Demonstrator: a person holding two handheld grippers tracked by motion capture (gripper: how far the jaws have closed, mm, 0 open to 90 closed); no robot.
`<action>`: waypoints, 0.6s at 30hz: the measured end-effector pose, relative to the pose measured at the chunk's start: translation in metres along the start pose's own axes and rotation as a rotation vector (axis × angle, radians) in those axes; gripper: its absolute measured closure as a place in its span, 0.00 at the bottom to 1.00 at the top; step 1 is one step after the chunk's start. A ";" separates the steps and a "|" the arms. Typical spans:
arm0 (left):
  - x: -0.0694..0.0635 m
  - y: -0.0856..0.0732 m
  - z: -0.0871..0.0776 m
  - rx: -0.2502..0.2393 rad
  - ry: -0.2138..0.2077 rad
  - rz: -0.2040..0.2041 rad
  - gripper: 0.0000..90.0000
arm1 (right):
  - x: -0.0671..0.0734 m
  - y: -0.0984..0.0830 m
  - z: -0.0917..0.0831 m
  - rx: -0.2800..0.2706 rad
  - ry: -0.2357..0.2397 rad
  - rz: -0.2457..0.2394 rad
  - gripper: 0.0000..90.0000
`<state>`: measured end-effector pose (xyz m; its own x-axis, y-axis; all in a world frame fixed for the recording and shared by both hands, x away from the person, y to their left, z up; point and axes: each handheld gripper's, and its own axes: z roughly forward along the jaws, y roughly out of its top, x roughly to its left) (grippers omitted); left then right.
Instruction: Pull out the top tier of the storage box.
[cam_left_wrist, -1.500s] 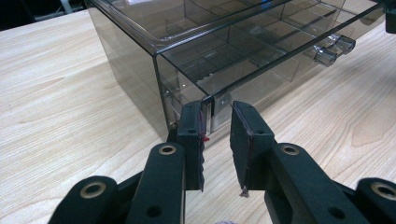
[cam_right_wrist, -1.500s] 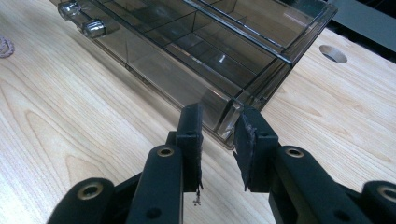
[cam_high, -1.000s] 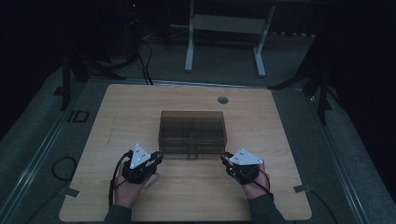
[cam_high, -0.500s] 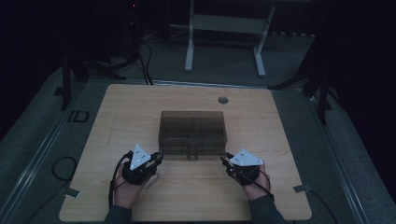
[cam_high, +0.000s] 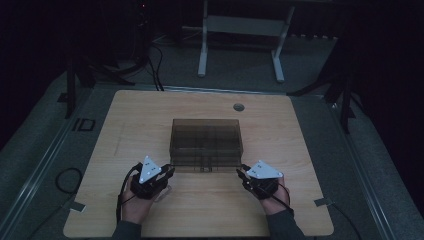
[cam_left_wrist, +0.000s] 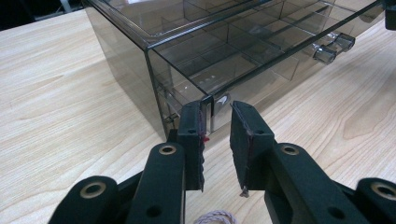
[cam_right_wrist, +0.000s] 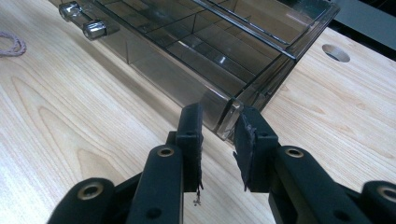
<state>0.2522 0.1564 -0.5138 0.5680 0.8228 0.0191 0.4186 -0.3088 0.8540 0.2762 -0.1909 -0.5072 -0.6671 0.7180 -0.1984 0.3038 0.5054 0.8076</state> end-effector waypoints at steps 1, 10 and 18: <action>0.000 0.000 0.000 0.001 0.000 0.001 0.83 | 0.000 0.000 0.000 0.001 0.000 -0.001 0.81; -0.001 0.000 -0.001 0.001 -0.001 0.002 0.83 | 0.001 -0.001 -0.001 0.001 0.001 -0.004 0.81; -0.002 -0.001 -0.003 0.002 0.001 0.005 0.83 | 0.002 -0.001 -0.003 0.000 0.003 -0.004 0.81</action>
<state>0.2490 0.1564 -0.5131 0.5692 0.8219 0.0243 0.4170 -0.3140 0.8530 0.2729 -0.1914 -0.5071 -0.6703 0.7147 -0.1998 0.3014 0.5082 0.8068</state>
